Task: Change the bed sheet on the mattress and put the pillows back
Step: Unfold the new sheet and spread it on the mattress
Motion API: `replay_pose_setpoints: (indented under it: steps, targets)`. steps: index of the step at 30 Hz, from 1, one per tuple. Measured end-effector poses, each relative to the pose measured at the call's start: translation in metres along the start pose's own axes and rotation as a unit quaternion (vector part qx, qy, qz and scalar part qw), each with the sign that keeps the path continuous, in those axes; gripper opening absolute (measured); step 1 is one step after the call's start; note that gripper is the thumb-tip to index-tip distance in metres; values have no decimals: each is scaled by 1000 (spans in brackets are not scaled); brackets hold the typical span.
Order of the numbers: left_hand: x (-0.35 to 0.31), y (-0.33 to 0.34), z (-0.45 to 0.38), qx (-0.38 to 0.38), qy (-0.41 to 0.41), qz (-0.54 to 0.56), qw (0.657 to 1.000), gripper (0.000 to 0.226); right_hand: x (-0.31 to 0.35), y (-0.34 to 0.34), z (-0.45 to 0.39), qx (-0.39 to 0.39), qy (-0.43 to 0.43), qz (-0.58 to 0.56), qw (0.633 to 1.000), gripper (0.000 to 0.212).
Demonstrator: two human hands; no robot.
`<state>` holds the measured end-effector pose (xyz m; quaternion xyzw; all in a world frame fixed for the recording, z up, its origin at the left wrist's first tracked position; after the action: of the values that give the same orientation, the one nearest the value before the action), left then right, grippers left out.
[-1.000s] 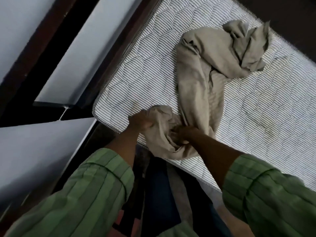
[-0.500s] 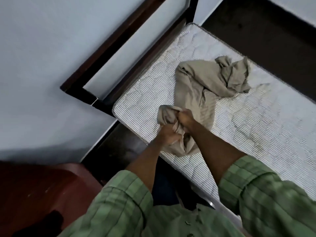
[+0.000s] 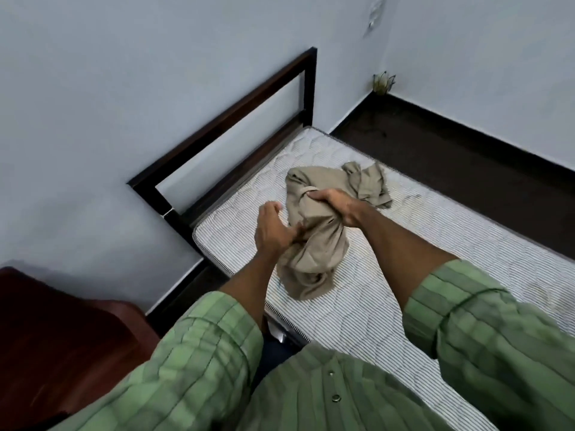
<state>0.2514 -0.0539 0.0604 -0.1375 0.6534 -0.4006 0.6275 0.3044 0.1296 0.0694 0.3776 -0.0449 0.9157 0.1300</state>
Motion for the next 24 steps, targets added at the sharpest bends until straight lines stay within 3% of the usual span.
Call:
replay_pose_setpoints:
  steps: [1, 3, 5, 7, 8, 11, 13, 17, 19, 22, 24]
  targets:
    - [-16, 1, -8, 6, 42, -7, 999, 80, 1, 3, 12, 52, 15, 14, 998, 39]
    - [-43, 10, -21, 88, 66, -53, 992, 93, 2, 6, 31, 116, 41, 23, 992, 29]
    - [-55, 19, -23, 188, 55, -131, 972, 80, 5, 2, 49, 133, 38, 9, 990, 28]
    - [-68, 18, -12, 220, 51, -95, 970, 44, 14, -8, 60, 133, 6, -45, 990, 29]
    - [-76, 16, -8, 214, 52, -37, 975, 27, 19, -16, 64, 119, -11, -80, 990, 31]
    - [-95, -2, -4, 154, 59, 67, 984, 33, 28, -37, 72, 46, -54, -120, 990, 32]
    - [-107, -12, -6, 116, 85, 90, 986, 36, 32, -41, 73, 11, -86, -53, 995, 17]
    - [-134, -39, -5, 45, 124, 72, 989, 32, 37, -24, 84, 23, -143, 105, 984, 11]
    - [-140, -46, -3, 51, 161, 45, 985, 26, 56, -30, 89, -72, -199, 240, 948, 16]
    - [-124, -49, -6, 69, 159, -42, 984, 39, 83, -42, 88, -107, -252, 170, 947, 17]
    - [-105, -55, -9, 51, 112, -12, 992, 41, 99, -52, 86, -102, -257, 73, 958, 23]
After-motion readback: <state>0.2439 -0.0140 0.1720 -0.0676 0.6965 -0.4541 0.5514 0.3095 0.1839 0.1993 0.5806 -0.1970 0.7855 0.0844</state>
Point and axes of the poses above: each hand's wrist, its own z-axis away from the middle knuckle, its own y-axis out of the palm, x = y × z, the point moved 8 cm from there along -z, towards the middle knuckle, and after that the axes turned 2 degrees about y, right-handed, at the moved point
